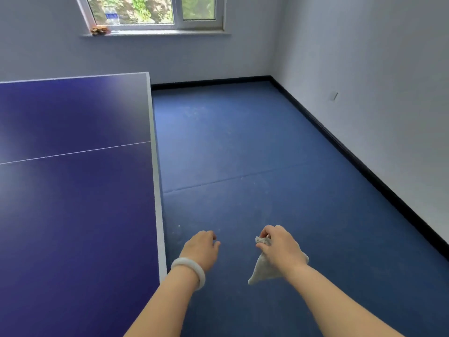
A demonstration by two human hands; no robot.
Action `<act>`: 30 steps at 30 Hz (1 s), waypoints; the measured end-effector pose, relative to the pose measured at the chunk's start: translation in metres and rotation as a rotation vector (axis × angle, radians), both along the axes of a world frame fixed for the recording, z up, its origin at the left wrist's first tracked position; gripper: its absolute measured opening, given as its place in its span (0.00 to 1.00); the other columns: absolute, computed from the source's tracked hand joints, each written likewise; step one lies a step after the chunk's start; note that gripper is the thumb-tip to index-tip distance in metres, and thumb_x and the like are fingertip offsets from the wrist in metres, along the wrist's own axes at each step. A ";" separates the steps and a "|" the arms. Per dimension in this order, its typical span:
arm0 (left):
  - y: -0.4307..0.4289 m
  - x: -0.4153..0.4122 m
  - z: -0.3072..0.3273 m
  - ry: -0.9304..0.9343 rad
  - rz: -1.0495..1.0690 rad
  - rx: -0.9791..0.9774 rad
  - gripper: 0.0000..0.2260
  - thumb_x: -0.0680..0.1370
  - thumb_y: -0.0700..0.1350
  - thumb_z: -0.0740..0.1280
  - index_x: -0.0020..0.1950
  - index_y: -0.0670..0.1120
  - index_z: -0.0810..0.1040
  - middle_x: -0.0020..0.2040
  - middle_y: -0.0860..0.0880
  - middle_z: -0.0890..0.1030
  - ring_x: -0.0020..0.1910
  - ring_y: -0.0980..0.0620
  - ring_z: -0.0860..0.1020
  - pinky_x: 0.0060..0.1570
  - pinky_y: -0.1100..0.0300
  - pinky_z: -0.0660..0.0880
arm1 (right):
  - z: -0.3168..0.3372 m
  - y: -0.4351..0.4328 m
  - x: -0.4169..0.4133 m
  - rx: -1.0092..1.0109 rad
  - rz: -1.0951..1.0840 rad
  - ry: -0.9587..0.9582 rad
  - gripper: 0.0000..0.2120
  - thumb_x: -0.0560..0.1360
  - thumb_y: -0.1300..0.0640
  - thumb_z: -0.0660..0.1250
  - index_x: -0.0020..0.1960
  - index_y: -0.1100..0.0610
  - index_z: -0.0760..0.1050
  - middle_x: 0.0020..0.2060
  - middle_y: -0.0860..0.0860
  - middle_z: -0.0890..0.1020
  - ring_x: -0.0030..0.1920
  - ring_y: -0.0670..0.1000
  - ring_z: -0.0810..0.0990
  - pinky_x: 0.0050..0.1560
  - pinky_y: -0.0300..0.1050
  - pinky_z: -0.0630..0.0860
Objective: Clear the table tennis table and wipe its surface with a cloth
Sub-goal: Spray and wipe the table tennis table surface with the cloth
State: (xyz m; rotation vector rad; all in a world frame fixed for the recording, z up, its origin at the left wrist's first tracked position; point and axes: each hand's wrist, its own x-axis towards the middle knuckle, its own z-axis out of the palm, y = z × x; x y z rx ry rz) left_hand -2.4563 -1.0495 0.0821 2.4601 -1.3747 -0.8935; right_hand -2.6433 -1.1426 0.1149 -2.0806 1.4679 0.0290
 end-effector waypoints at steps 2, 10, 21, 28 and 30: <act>-0.022 -0.009 0.003 -0.015 0.061 0.016 0.15 0.83 0.48 0.57 0.66 0.46 0.75 0.64 0.48 0.76 0.61 0.48 0.76 0.60 0.54 0.72 | 0.002 -0.040 0.001 -0.006 0.076 0.002 0.05 0.78 0.52 0.65 0.52 0.52 0.75 0.49 0.48 0.74 0.48 0.50 0.77 0.43 0.43 0.69; -0.061 0.006 0.019 -0.127 0.349 0.048 0.15 0.83 0.50 0.58 0.67 0.47 0.74 0.63 0.48 0.75 0.60 0.48 0.76 0.62 0.52 0.71 | -0.003 -0.148 0.061 -0.015 0.377 -0.048 0.08 0.78 0.53 0.66 0.55 0.54 0.76 0.50 0.49 0.73 0.53 0.52 0.76 0.47 0.45 0.69; -0.151 0.146 0.007 -0.116 0.627 0.034 0.16 0.83 0.50 0.59 0.69 0.47 0.73 0.65 0.50 0.74 0.61 0.48 0.76 0.60 0.54 0.74 | -0.002 -0.274 0.221 -0.020 0.607 -0.039 0.08 0.77 0.53 0.68 0.55 0.53 0.77 0.52 0.49 0.74 0.57 0.51 0.76 0.46 0.42 0.65; -0.205 0.237 0.007 -0.226 0.746 0.038 0.16 0.82 0.50 0.61 0.68 0.47 0.73 0.64 0.49 0.73 0.61 0.49 0.74 0.61 0.54 0.72 | -0.002 -0.351 0.323 -0.038 0.688 -0.069 0.08 0.76 0.54 0.70 0.54 0.53 0.78 0.45 0.47 0.71 0.54 0.51 0.74 0.45 0.42 0.64; -0.216 0.260 0.004 -0.258 0.775 0.062 0.16 0.82 0.50 0.60 0.68 0.47 0.72 0.66 0.49 0.72 0.61 0.49 0.72 0.61 0.54 0.71 | -0.006 -0.367 0.350 -0.030 0.746 -0.077 0.07 0.76 0.54 0.69 0.53 0.53 0.77 0.42 0.45 0.69 0.50 0.50 0.72 0.45 0.42 0.64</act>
